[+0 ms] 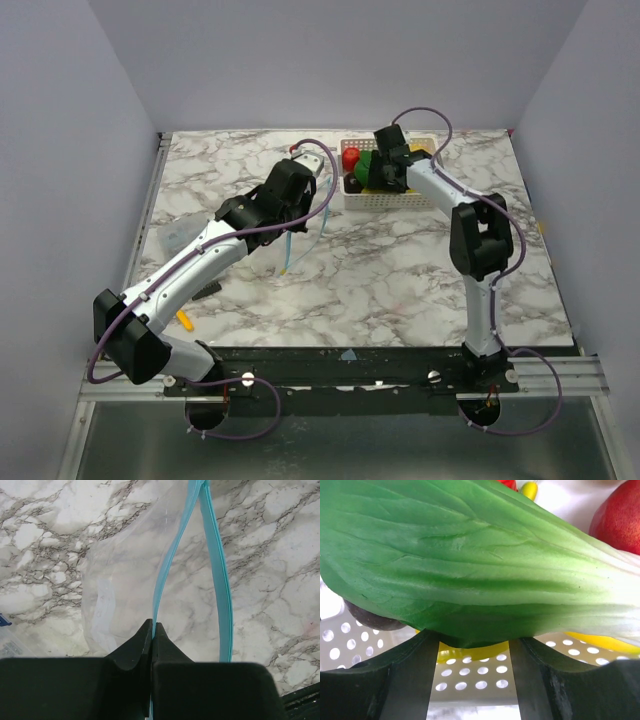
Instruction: Place the food in the zip-top bag and seal the zipper
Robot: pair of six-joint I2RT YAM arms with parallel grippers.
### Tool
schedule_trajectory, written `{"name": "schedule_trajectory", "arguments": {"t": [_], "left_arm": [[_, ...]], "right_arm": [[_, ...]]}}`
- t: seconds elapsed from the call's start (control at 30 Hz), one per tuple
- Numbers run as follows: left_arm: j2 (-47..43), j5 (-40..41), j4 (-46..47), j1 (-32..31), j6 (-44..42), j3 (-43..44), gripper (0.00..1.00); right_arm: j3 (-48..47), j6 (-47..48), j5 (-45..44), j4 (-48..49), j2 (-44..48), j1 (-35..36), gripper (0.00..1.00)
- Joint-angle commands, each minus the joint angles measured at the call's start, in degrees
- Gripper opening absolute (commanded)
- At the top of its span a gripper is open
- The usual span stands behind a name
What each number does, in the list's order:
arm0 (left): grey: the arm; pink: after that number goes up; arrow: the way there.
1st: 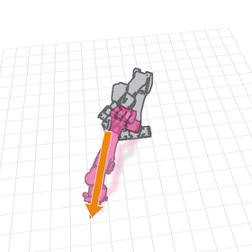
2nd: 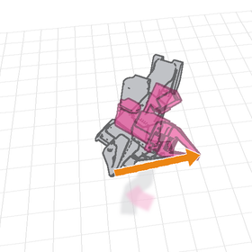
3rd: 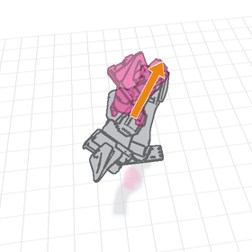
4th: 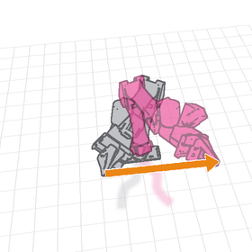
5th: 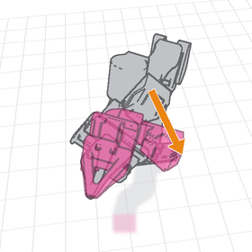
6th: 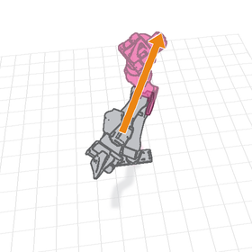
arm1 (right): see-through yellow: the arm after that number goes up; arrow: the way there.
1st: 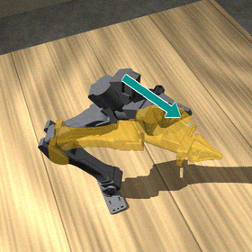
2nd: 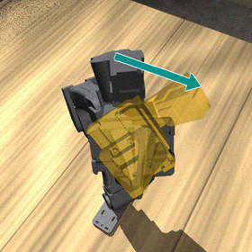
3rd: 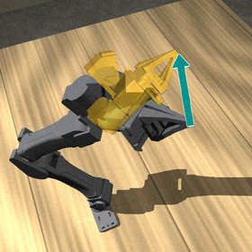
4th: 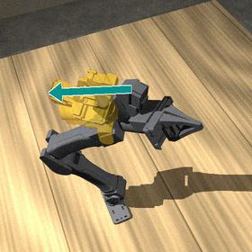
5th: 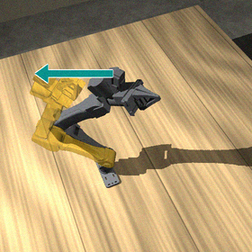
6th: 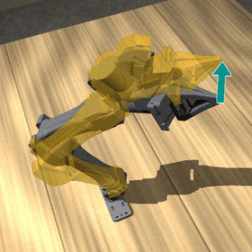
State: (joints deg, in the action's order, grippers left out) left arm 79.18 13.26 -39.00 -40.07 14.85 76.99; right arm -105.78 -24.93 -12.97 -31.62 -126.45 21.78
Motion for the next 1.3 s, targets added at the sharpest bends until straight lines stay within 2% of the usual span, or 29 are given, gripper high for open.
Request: {"name": "schedule_trajectory", "arguments": {"t": [0.0,0.23,0.43,0.57,0.7,0.87,1.1,1.27], "left_arm": [[-1.2,-1.2,0.9,0.4,0.4,-0.6,0.00],[-0.8,-1.8,0.8,0.6,0.4,-0.4,0.00],[-0.4,-1.5,0.6,0.5,0.4,-0.2,0.00],[-0.5,-1.1,0.9,0.7,0.3,-0.4,0.00],[-0.5,-1.7,0.7,0.7,0.4,-0.3,0.00],[-0.9,-1.2,0.9,0.7,0.3,-0.5,0.00],[-1.3,-1.1,0.9,0.8,0.1,-0.6,0.00],[-1.6,-1.7,1.0,1.1,0.2,-0.7,0.00]], "right_arm": [[12.1,-3.0,4.4,-0.2,8.3,1.4,0.59],[23.2,-3.6,6.2,3.0,18.7,3.4,0.60],[21.8,-1.8,7.4,1.7,23.3,3.7,0.60],[19.7,-1.4,8.4,4.3,24.2,3.6,0.61],[15.7,-1.2,9.2,6.9,21.7,3.7,0.62],[6.1,2.4,9.3,8.0,15.0,3.6,0.63],[-8.5,14.2,11.1,5.4,2.8,3.6,0.61],[-10.7,18.4,12.0,4.9,-0.4,3.6,0.62]]}}
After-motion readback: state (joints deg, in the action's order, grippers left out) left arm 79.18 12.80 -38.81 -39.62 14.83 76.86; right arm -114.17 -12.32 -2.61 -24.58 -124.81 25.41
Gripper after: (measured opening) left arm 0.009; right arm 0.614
